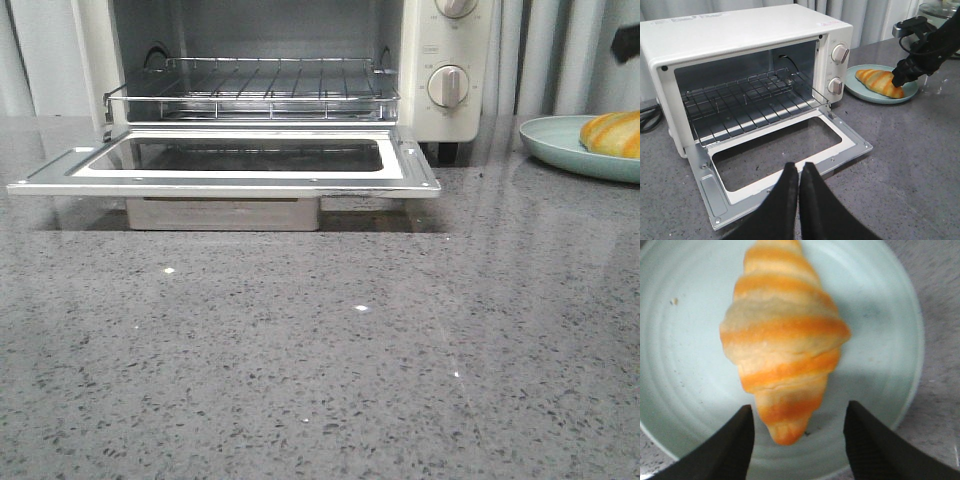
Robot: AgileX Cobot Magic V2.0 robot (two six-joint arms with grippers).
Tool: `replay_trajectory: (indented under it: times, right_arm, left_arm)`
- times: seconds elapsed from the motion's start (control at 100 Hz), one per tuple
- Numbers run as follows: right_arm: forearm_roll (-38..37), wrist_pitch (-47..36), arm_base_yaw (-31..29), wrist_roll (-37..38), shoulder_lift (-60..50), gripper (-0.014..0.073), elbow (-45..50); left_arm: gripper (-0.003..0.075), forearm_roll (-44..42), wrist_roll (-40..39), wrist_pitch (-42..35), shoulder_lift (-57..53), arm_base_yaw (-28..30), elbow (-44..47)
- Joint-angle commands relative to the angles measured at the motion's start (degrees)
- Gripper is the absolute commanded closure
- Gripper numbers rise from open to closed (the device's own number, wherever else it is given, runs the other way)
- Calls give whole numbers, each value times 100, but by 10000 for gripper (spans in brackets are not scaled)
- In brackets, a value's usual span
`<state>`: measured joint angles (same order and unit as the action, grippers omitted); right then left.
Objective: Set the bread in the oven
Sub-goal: 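Grasp the orange-striped croissant on the blue plate with the right gripper, then carry the croissant with the right gripper into the oven over the rack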
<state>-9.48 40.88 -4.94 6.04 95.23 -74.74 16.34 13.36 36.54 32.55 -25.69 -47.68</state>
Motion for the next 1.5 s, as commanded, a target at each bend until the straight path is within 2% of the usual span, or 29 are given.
replay_trajectory:
  times: [0.0,0.27,0.33,0.37,0.38,0.39,0.43,0.44,0.45,0.46,0.59,0.71,0.85,0.99,1.11,1.21,1.32,1.39,1.49]
  right_arm:
    - [-77,-351,52,-13,-52,232,-206]
    - [-88,-357,6,-5,464,234,-206]
    - [-88,-344,6,-5,531,270,-206]
    - [-78,-344,6,-5,562,334,-206]
    - [-78,-329,6,-5,560,389,-206]
    - [-78,-331,6,-5,560,389,-206]
    - [-78,-322,6,-5,560,561,-206]
    - [-78,-322,6,-5,560,561,-206]
    - [-78,-322,6,-5,560,645,-206]
    - [-78,-322,6,-5,545,672,-215]
    - [-78,-309,6,17,278,659,-426]
    - [-127,-179,17,3,-497,659,-714]
    - [-235,107,305,-604,-1730,660,-952]
    - [-79,44,1061,-795,-2764,660,-1097]
    - [380,-32,2120,-839,-3153,660,-1097]
    - [601,198,3002,-839,-3064,660,-1097]
    - [517,320,3884,-839,-2665,659,-1097]
    - [350,242,4275,-839,-2311,659,-1097]
    - [295,81,4506,-839,-1755,659,-1097]
  left_arm:
    - [741,91,-15,-354,-1,13,-33]
    - [741,97,-15,-365,-1,13,30]
    - [741,97,-15,-365,-1,13,30]
    - [741,97,-15,-365,-1,13,30]
    - [741,97,-15,-365,-1,13,30]
    - [741,97,-15,-365,-1,13,30]
    - [741,97,-15,-365,-1,13,30]
    - [741,97,-15,-365,-1,13,30]
    - [741,97,-15,-365,-1,13,30]
    - [741,97,-15,-365,-1,13,30]
    - [741,97,-15,-365,-1,13,30]
    - [741,97,-15,-365,-1,13,30]
    - [741,61,-15,-365,-1,13,30]
    - [741,11,-15,-365,-1,13,30]
    - [741,11,-15,-442,-1,-9,30]
    - [741,-1,-15,-560,-1,-185,30]
    - [741,-54,-15,-700,-1,-382,30]
    - [741,-107,-15,-743,-1,-460,30]
    - [741,-107,-15,-743,-1,-497,30]
